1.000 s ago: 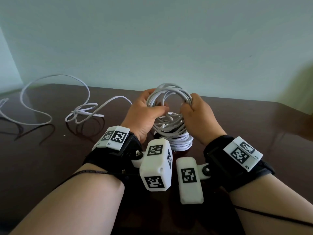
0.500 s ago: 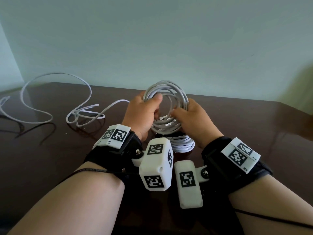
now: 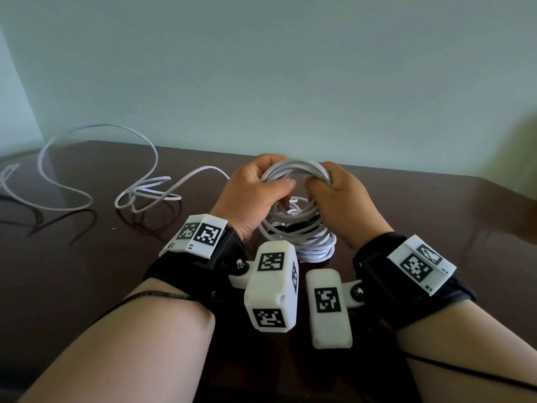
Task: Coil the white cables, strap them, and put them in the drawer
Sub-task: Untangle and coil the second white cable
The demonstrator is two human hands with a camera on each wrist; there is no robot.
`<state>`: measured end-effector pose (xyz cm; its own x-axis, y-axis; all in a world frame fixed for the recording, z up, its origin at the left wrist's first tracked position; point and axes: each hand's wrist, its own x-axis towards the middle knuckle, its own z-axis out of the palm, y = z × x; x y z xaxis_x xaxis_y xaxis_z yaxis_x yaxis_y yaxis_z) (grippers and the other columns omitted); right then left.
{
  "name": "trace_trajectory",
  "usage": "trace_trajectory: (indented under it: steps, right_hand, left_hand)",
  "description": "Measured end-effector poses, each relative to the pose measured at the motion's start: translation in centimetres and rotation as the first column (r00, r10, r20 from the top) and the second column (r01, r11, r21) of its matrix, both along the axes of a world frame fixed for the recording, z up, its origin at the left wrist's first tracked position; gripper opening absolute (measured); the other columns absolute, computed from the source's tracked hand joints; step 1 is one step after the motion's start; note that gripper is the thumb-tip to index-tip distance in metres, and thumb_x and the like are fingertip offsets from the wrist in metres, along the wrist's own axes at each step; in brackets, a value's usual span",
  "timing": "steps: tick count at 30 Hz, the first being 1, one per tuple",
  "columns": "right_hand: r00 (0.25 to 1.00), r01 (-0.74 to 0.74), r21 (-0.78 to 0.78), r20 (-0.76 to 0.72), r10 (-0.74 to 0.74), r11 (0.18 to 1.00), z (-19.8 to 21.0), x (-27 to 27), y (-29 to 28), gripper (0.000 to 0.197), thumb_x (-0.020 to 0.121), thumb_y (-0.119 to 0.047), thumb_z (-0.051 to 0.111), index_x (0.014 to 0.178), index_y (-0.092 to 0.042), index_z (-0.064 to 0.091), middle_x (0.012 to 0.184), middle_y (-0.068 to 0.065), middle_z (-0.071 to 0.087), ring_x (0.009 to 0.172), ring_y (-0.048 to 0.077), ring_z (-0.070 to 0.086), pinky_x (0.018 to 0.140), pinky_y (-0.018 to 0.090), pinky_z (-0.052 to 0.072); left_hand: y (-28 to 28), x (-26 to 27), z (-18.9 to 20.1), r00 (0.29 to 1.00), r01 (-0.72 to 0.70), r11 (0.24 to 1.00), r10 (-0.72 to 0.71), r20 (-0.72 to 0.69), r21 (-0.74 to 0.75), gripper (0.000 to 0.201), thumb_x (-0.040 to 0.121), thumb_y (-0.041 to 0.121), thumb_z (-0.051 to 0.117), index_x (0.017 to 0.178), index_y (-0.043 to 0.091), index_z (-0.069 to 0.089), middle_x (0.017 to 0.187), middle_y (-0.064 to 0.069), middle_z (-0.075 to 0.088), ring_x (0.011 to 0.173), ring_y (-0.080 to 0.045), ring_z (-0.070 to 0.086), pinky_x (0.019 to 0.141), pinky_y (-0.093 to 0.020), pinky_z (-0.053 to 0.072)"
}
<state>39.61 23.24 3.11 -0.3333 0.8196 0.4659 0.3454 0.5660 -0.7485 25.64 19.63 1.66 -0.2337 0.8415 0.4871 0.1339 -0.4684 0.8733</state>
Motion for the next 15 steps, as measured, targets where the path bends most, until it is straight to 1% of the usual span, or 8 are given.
trace_trajectory:
  steps: [2,4,5,7,10,12,14,15]
  right_hand:
    - [0.989,0.046,-0.079,-0.135,-0.056,0.996,-0.1,-0.1,0.2,0.021,0.092,-0.017,0.044,0.071,-0.017,0.046,0.061,-0.003,0.046,0.051,0.009,0.041,0.044,0.016,0.036]
    - [0.944,0.042,-0.193,-0.314,-0.102,0.98,-0.1,0.0,0.6,0.018,0.089,-0.015,0.044,0.071,-0.015,0.046,0.057,-0.001,0.043,0.048,0.011,0.041,0.045,0.022,0.036]
    - [0.911,0.025,-0.244,-0.394,-0.123,0.969,-0.2,0.0,0.6,0.017,0.087,-0.014,0.044,0.071,-0.014,0.046,0.056,0.0,0.042,0.049,0.014,0.041,0.047,0.024,0.035]
    - [0.84,-0.037,-0.322,-0.523,-0.145,0.946,-0.4,-0.1,0.5,0.016,0.086,-0.011,0.043,0.07,-0.012,0.046,0.056,0.003,0.041,0.049,0.016,0.04,0.048,0.027,0.033]
    - [0.761,-0.133,-0.389,-0.63,-0.158,0.912,-0.9,-0.6,0.3,0.018,0.087,-0.011,0.043,0.069,-0.01,0.048,0.059,0.006,0.046,0.052,0.021,0.045,0.053,0.032,0.036]
    - [0.735,-0.192,-0.395,-0.665,-0.135,0.898,-1.0,-0.9,0.2,0.018,0.089,-0.013,0.044,0.073,-0.008,0.051,0.058,0.007,0.052,0.05,0.021,0.051,0.052,0.032,0.042]
    - [0.717,-0.263,-0.388,-0.691,-0.091,0.883,-0.9,-1.2,0.0,0.018,0.093,-0.013,0.043,0.081,-0.004,0.053,0.058,0.008,0.06,0.052,0.023,0.058,0.054,0.033,0.049]
    - [0.706,-0.303,-0.381,-0.706,-0.063,0.874,-0.9,-1.4,-0.1,0.018,0.095,-0.012,0.042,0.087,-0.001,0.054,0.061,0.009,0.065,0.057,0.024,0.063,0.058,0.036,0.053]
  left_hand:
    - [0.5,-0.3,-0.2,0.999,0.031,1.0,-0.031,0.02,-0.007,0.026,0.063,0.019,0.07,0.088,0.015,0.068,0.068,-0.005,0.066,0.064,-0.023,0.065,0.065,-0.032,0.054]
    - [0.7,-0.5,-0.4,0.995,0.096,0.995,-0.097,-0.013,-0.04,0.039,0.06,0.029,0.074,0.093,0.009,0.068,0.081,-0.014,0.07,0.077,-0.031,0.068,0.076,-0.041,0.055]
    - [0.7,-0.4,-0.5,0.991,0.127,0.99,-0.129,-0.023,-0.053,0.038,0.06,0.032,0.074,0.09,0.01,0.068,0.081,-0.013,0.07,0.077,-0.029,0.068,0.076,-0.041,0.055]
    - [0.5,0.1,-0.5,0.99,0.132,0.99,-0.134,-0.039,-0.051,0.025,0.063,0.031,0.075,0.081,0.015,0.07,0.077,-0.009,0.071,0.076,-0.025,0.069,0.075,-0.037,0.054]
    - [0.4,0.5,-0.6,0.993,0.102,0.994,-0.105,-0.048,-0.05,0.028,0.066,0.029,0.073,0.082,0.006,0.07,0.081,-0.015,0.072,0.079,-0.028,0.07,0.082,-0.042,0.056]
    - [0.4,0.6,-0.6,0.994,0.104,0.993,-0.103,0.02,-0.051,0.025,0.069,0.021,0.069,0.085,0.002,0.069,0.08,-0.014,0.07,0.078,-0.026,0.068,0.085,-0.043,0.055]
    - [0.5,0.6,-0.5,0.978,0.152,0.987,-0.142,0.153,-0.052,0.028,0.071,0.015,0.066,0.091,-0.005,0.067,0.083,-0.018,0.069,0.08,-0.03,0.066,0.085,-0.045,0.053]
    - [0.4,0.7,-0.5,0.956,0.194,0.98,-0.179,0.232,-0.043,0.028,0.071,0.012,0.065,0.092,-0.007,0.067,0.083,-0.02,0.069,0.08,-0.032,0.066,0.084,-0.045,0.054]
